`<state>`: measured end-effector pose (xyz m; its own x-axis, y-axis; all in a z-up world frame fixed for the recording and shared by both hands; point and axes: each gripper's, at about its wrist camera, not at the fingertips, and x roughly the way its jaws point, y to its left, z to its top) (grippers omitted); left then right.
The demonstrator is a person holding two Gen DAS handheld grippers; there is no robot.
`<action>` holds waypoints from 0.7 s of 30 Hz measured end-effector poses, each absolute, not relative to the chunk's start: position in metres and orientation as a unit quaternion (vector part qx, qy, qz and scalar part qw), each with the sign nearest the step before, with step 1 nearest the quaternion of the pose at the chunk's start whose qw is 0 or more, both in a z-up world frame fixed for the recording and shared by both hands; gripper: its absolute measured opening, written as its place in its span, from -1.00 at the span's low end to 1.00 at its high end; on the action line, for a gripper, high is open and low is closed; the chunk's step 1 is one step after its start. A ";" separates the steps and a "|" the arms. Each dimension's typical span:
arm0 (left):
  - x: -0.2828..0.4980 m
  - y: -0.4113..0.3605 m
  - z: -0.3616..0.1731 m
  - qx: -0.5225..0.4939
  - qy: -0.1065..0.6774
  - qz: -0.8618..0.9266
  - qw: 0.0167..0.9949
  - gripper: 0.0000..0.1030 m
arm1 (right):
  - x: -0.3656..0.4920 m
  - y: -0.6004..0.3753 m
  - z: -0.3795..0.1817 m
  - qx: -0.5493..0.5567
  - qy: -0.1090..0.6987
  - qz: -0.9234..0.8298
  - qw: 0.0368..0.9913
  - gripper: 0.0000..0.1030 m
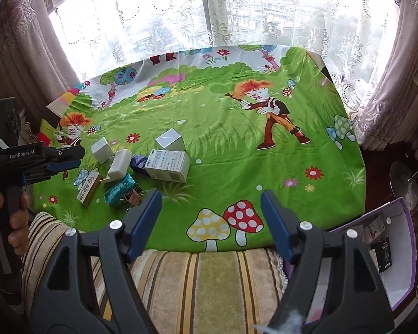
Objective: Organize rigid objects
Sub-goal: 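Move both open tools back over the remaining items on the bed, then grasp the white plastic holder with the left tool while the right tool grasps the white medicine box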
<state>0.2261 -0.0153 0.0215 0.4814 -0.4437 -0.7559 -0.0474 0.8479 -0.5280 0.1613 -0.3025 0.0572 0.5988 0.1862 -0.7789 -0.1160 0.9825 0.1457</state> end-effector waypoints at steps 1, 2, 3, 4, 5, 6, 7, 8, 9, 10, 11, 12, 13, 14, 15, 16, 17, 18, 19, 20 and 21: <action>0.231 -0.014 0.019 -0.247 0.496 -0.114 0.825 -0.05 | 0.167 -0.298 0.056 0.041 0.441 0.084 0.893 0.49; 0.236 -0.013 0.015 -0.245 0.498 -0.110 0.824 -0.04 | 0.173 -0.292 0.054 0.042 0.442 0.083 0.892 0.49; 0.240 -0.013 0.011 -0.244 0.503 -0.104 0.823 -0.03 | 0.179 -0.287 0.051 0.044 0.444 0.083 0.891 0.49; 0.245 -0.014 0.006 -0.245 0.508 -0.099 0.820 -0.03 | 0.185 -0.281 0.048 0.045 0.448 0.082 0.889 0.49; 0.249 -0.014 0.001 -0.242 0.514 -0.094 0.817 -0.03 | 0.190 -0.276 0.045 0.046 0.451 0.083 0.887 0.49; 0.253 -0.015 -0.004 -0.237 0.520 -0.087 0.816 -0.03 | 0.196 -0.271 0.042 0.046 0.454 0.084 0.886 0.49; 0.258 -0.017 -0.009 -0.231 0.526 -0.079 0.814 -0.03 | 0.201 -0.266 0.038 0.046 0.458 0.084 0.884 0.49; 0.261 -0.018 -0.014 -0.228 0.530 -0.076 0.813 -0.03 | 0.206 -0.262 0.034 0.044 0.464 0.083 0.881 0.49; 0.265 -0.021 -0.019 -0.221 0.536 -0.073 0.812 -0.03 | 0.210 -0.258 0.030 0.044 0.468 0.083 0.879 0.49; 0.269 -0.023 -0.024 -0.210 0.542 -0.065 0.811 -0.03 | 0.213 -0.255 0.027 0.047 0.469 0.083 0.878 0.49; 0.272 -0.026 -0.029 -0.202 0.546 -0.058 0.811 -0.03 | 0.215 -0.254 0.024 0.048 0.470 0.081 0.877 0.49; 0.274 -0.028 -0.033 -0.196 0.550 -0.054 0.810 -0.03 | 0.217 -0.252 0.021 0.048 0.473 0.079 0.876 0.49; 0.277 -0.031 -0.037 -0.191 0.553 -0.053 0.809 -0.03 | 0.218 -0.251 0.018 0.048 0.476 0.079 0.875 0.49; 0.278 -0.034 -0.039 -0.183 0.556 -0.053 0.809 -0.03 | 0.220 -0.250 0.015 0.047 0.478 0.080 0.873 0.49; 0.280 -0.037 -0.042 -0.173 0.559 -0.050 0.809 -0.03 | 0.221 -0.249 0.011 0.044 0.481 0.079 0.872 0.49; 0.281 -0.040 -0.044 -0.164 0.564 -0.047 0.808 -0.03 | 0.223 -0.250 0.008 0.043 0.483 0.077 0.871 0.49; 0.282 -0.043 -0.047 -0.159 0.566 -0.048 0.808 -0.03 | 0.224 -0.250 0.005 0.044 0.485 0.077 0.870 0.49; 0.283 -0.045 -0.048 -0.151 0.567 -0.048 0.809 -0.03 | 0.226 -0.251 0.002 0.047 0.488 0.077 0.868 0.49; 0.283 -0.048 -0.049 -0.140 0.567 -0.045 0.811 -0.03 | 0.228 -0.251 0.000 0.049 0.489 0.077 0.867 0.49; 0.283 -0.050 -0.051 -0.129 0.567 -0.042 0.812 -0.03 | 0.229 -0.252 -0.003 0.051 0.490 0.077 0.867 0.49; 0.283 -0.051 -0.052 -0.123 0.568 -0.041 0.813 -0.04 | 0.230 -0.252 -0.005 0.052 0.490 0.076 0.867 0.51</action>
